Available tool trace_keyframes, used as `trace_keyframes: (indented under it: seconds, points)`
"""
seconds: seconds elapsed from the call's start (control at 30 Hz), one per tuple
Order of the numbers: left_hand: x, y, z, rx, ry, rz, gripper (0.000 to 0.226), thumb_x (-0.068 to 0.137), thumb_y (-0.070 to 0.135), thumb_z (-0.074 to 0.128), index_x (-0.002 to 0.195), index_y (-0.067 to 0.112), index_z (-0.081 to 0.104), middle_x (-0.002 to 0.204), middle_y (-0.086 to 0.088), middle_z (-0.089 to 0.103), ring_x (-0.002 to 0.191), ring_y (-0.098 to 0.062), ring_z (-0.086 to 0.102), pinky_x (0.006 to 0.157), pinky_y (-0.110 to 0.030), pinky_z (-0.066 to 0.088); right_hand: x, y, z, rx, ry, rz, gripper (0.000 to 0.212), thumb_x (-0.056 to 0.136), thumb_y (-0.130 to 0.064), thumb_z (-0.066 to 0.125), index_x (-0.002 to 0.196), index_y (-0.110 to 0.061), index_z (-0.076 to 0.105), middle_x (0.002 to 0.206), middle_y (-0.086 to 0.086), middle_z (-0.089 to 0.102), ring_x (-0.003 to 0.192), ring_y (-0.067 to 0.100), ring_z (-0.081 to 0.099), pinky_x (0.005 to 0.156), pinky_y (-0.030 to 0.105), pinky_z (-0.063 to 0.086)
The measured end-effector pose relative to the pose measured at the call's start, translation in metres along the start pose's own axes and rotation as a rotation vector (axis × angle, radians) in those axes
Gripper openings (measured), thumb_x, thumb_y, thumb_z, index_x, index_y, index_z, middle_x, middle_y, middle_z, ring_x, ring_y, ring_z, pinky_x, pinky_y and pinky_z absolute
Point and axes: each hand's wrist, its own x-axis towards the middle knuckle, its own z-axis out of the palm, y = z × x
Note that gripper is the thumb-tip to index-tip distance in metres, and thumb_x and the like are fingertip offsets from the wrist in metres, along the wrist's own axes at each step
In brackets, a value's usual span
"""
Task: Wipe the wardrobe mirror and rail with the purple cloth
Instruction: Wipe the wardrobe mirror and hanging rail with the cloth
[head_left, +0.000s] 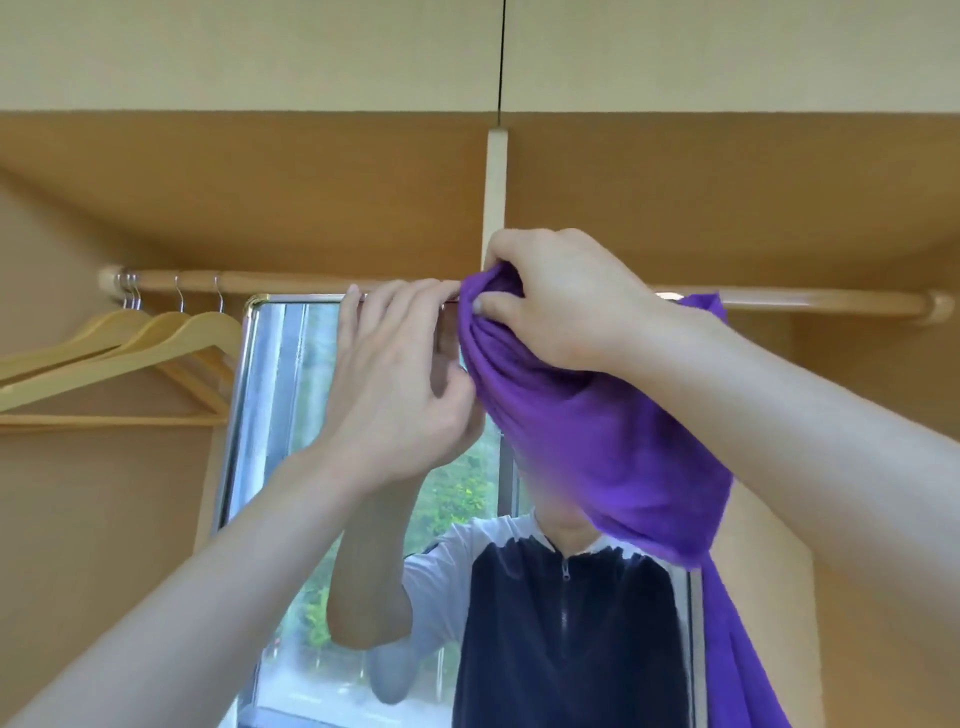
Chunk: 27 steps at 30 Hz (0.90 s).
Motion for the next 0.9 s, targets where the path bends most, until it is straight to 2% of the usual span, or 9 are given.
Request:
trace_keyframes:
  seconds: [0.1, 0.2, 0.3, 0.4, 0.47, 0.6, 0.73, 0.83, 0.9]
  points:
    - [0.001, -0.001, -0.003, -0.007, 0.001, -0.004, 0.058, 0.079, 0.019, 0.051, 0.137, 0.018, 0.053, 0.13, 0.005, 0.058, 0.129, -0.017, 0.042, 0.122, -0.049, 0.017, -0.002, 0.003, 0.002, -0.003, 0.013, -0.015, 0.021, 0.095, -0.042, 0.061, 0.103, -0.024, 0.056, 0.107, 0.005, 0.067, 0.1, 0.032, 0.059, 0.084, 0.044, 0.051]
    - [0.001, -0.002, -0.007, 0.02, -0.034, -0.002, 0.062, 0.077, 0.019, 0.048, 0.139, 0.018, 0.051, 0.134, 0.007, 0.055, 0.132, -0.015, 0.04, 0.125, -0.045, 0.012, -0.018, 0.022, -0.002, 0.012, 0.02, 0.031, 0.017, 0.095, -0.034, 0.058, 0.111, -0.029, 0.059, 0.107, 0.002, 0.069, 0.101, 0.03, 0.06, 0.086, 0.045, 0.052]
    - [0.0, -0.001, -0.009, 0.041, -0.041, 0.003, 0.062, 0.078, 0.022, 0.046, 0.14, 0.02, 0.05, 0.135, 0.008, 0.055, 0.134, -0.014, 0.041, 0.125, -0.043, 0.009, -0.029, 0.037, -0.007, 0.039, 0.052, 0.1, 0.014, 0.093, -0.024, 0.054, 0.103, -0.031, 0.061, 0.092, -0.002, 0.067, 0.091, 0.028, 0.058, 0.081, 0.043, 0.053]
    - [0.0, 0.001, -0.011, 0.063, -0.047, 0.012, 0.064, 0.077, 0.025, 0.047, 0.14, 0.021, 0.05, 0.135, 0.009, 0.053, 0.134, -0.012, 0.04, 0.126, -0.045, 0.008, -0.035, 0.05, -0.012, 0.071, 0.056, 0.206, 0.021, 0.091, -0.015, 0.048, 0.095, -0.029, 0.064, 0.083, -0.008, 0.065, 0.087, 0.025, 0.059, 0.072, 0.038, 0.051]
    - [0.0, 0.0, -0.011, 0.078, -0.065, 0.019, 0.065, 0.077, 0.027, 0.047, 0.142, 0.023, 0.048, 0.138, 0.011, 0.052, 0.135, -0.01, 0.037, 0.125, -0.047, 0.008, -0.043, 0.063, -0.016, 0.123, 0.07, 0.28, 0.026, 0.091, -0.012, 0.047, 0.093, -0.029, 0.066, 0.085, -0.011, 0.068, 0.086, 0.018, 0.062, 0.066, 0.031, 0.047]
    - [0.0, 0.0, -0.012, 0.083, -0.081, 0.022, 0.068, 0.076, 0.028, 0.046, 0.144, 0.023, 0.045, 0.141, 0.01, 0.049, 0.137, -0.009, 0.032, 0.126, -0.047, 0.006, -0.063, 0.076, -0.015, 0.406, 0.198, 0.361, 0.04, 0.088, 0.0, 0.044, 0.098, -0.029, 0.07, 0.09, -0.018, 0.071, 0.08, -0.003, 0.064, 0.071, 0.021, 0.047]
    - [-0.003, 0.001, -0.011, 0.145, -0.113, 0.054, 0.071, 0.08, 0.03, 0.048, 0.149, 0.019, 0.04, 0.146, 0.007, 0.044, 0.14, -0.015, 0.03, 0.125, -0.051, 0.007, -0.094, 0.081, 0.013, 0.622, 0.409, 0.493, 0.03, 0.094, -0.007, 0.051, 0.097, -0.026, 0.073, 0.086, -0.011, 0.076, 0.078, 0.007, 0.066, 0.075, 0.028, 0.051]
    - [-0.004, 0.002, -0.01, 0.187, -0.134, 0.06, 0.073, 0.083, 0.035, 0.049, 0.153, 0.017, 0.036, 0.149, 0.005, 0.041, 0.143, -0.019, 0.029, 0.125, -0.054, 0.009, -0.122, 0.07, 0.038, 0.629, 0.444, 0.461, 0.027, 0.095, -0.009, 0.053, 0.101, -0.029, 0.07, 0.094, -0.015, 0.075, 0.078, 0.0, 0.064, 0.068, 0.013, 0.048]
    - [-0.002, 0.006, -0.01, 0.179, -0.133, 0.03, 0.074, 0.081, 0.038, 0.048, 0.151, 0.018, 0.037, 0.15, 0.002, 0.042, 0.143, -0.021, 0.03, 0.125, -0.055, 0.009, -0.136, 0.062, 0.048, 0.637, 0.463, 0.457, 0.027, 0.095, -0.012, 0.056, 0.106, -0.033, 0.068, 0.098, -0.018, 0.074, 0.083, -0.001, 0.069, 0.071, 0.011, 0.05]
